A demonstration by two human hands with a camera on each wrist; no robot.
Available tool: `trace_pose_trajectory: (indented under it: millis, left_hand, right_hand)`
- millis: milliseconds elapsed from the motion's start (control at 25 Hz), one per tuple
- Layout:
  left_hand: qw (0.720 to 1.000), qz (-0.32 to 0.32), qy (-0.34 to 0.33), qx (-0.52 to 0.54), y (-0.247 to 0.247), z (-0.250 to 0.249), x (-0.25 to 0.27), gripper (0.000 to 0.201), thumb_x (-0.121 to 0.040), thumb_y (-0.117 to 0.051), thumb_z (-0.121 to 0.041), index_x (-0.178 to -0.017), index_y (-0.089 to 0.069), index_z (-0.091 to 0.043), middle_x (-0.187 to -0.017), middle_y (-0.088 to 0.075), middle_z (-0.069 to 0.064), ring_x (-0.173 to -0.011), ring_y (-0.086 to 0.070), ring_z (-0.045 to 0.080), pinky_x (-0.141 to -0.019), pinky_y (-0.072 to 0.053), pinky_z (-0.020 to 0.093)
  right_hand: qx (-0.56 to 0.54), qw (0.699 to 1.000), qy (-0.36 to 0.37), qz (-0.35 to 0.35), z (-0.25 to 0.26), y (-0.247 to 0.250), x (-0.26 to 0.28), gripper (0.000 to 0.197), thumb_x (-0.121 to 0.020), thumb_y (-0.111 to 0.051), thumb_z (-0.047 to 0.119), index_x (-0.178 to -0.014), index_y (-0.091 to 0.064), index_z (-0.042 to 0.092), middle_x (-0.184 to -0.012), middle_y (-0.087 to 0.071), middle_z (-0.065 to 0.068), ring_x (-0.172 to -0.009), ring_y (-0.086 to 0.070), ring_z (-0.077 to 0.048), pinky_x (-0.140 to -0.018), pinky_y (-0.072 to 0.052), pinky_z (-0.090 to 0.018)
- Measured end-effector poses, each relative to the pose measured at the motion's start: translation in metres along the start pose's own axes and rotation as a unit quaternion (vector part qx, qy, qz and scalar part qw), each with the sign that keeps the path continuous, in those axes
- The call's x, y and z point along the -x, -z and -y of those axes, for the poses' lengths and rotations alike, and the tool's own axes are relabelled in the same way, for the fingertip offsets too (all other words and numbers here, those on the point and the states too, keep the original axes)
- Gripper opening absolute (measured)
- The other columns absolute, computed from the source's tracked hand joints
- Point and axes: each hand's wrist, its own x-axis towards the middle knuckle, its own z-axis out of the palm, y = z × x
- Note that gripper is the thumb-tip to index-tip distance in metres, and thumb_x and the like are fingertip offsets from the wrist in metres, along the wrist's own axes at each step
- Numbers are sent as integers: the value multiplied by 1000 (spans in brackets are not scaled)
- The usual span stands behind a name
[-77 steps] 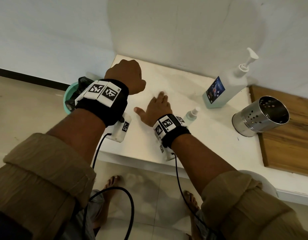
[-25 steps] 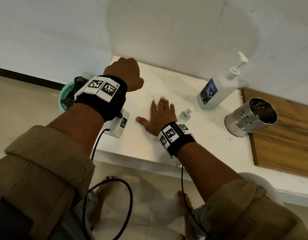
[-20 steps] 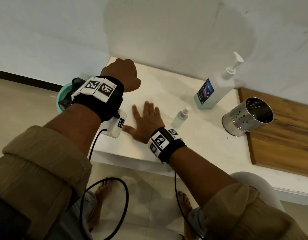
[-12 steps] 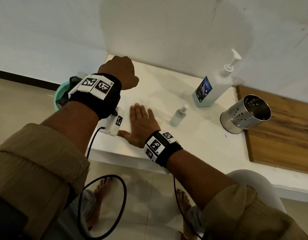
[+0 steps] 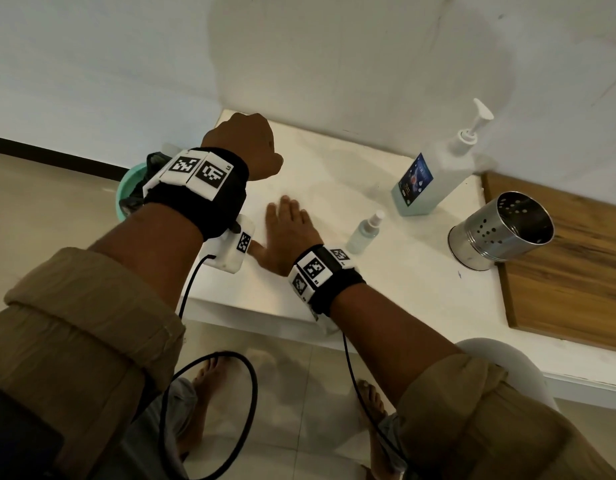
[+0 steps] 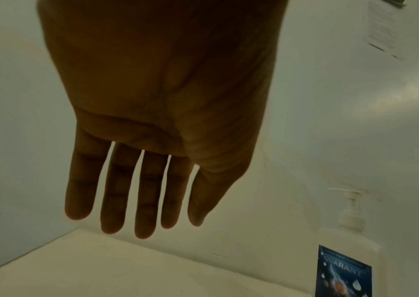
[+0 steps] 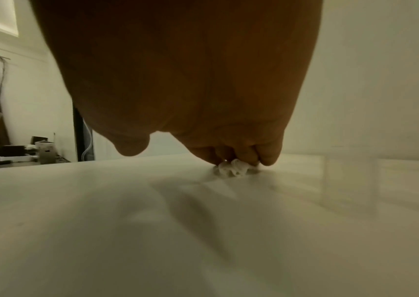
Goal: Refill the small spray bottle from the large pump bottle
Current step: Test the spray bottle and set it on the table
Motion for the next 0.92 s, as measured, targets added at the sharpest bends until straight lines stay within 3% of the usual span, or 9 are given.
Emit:
trace_pose_trajectory:
  millis: [120, 320, 400, 480, 560, 680, 760, 920]
  left_hand:
    - [1000, -4, 4, 0, 0, 3, -2, 22, -84, -64, -31, -99, -70, -17, -109, -66, 8, -101, -62, 32, -83, -49, 36]
    - [1000, -2, 6, -5, 2, 8, -5, 21, -84, -64, -34, -97, -69, -18, -111, -65, 9, -101, -62, 33, -82, -48, 37]
    - [1000, -2, 7, -6, 3, 10, -5, 21, -84, -65, -34, -97, -69, -18, -110, -65, 8, -102, -62, 33, -81, -47, 36]
    - [1000, -2, 10, -6, 4, 10, -3, 20, -84, -65, -35, -95, -69, -18, -109, -65, 7, -102, -62, 33, -82, -47, 36]
    - [1000, 0, 12, -7, 5, 13, -2, 18, -84, -66, -34, -92, -69, -19, -107, -65, 7, -101, -62, 33, -82, -48, 37]
    - [1000, 0, 10, -7, 7, 15, -2, 16, -83, -66, -35, -88, -68, -20, -104, -67, 7, -99, -62, 32, -85, -51, 38]
    - [1000, 6, 11, -8, 7, 16, -1, 16, -83, -66, -35, -88, -69, -20, -103, -67, 6, -99, -63, 31, -86, -52, 39]
    - [1000, 24, 4, -13, 9, 15, 2, 14, -85, -64, -30, -92, -70, -19, -103, -67, 5, -99, -62, 30, -86, -52, 39]
  right_hand:
    - [19, 999, 47, -5, 13, -4, 3, 94, -94, -31, 64, -154, -4, -3, -162, 3, -23, -151, 0, -36, -123, -8, -47]
    - [19, 993, 115, -16, 11, -9, 11, 100, -91, -35, 70, -154, -11, -4, -163, -5, -22, -151, -6, -34, -123, -13, -45]
    - [11, 985, 172, -21, 10, -6, 15, 90, -93, -46, 61, -151, -23, -2, -161, -17, -20, -150, -15, -32, -121, -23, -43]
    - [4, 979, 201, -25, 7, -5, 17, 68, -95, -56, 43, -146, -36, 3, -157, -31, -14, -145, -30, -29, -110, -38, -42]
    - [6, 980, 194, -51, 3, -4, 19, 47, -95, -57, 26, -138, -48, 9, -145, -48, -10, -128, -51, -30, -96, -51, -41]
    - [-15, 984, 150, -99, -3, 1, 17, 40, -90, -52, 6, -129, -59, 15, -116, -65, -12, -102, -64, -34, -80, -51, -36]
    - [-86, 983, 115, -114, -8, 6, 13, 45, -88, -51, 1, -128, -61, 20, -112, -67, -12, -100, -63, -33, -80, -49, -35]
    - [-147, 976, 68, -148, -16, 15, 8, 36, -87, -52, 6, -113, -67, 25, -106, -69, -6, -97, -64, -29, -77, -49, -33]
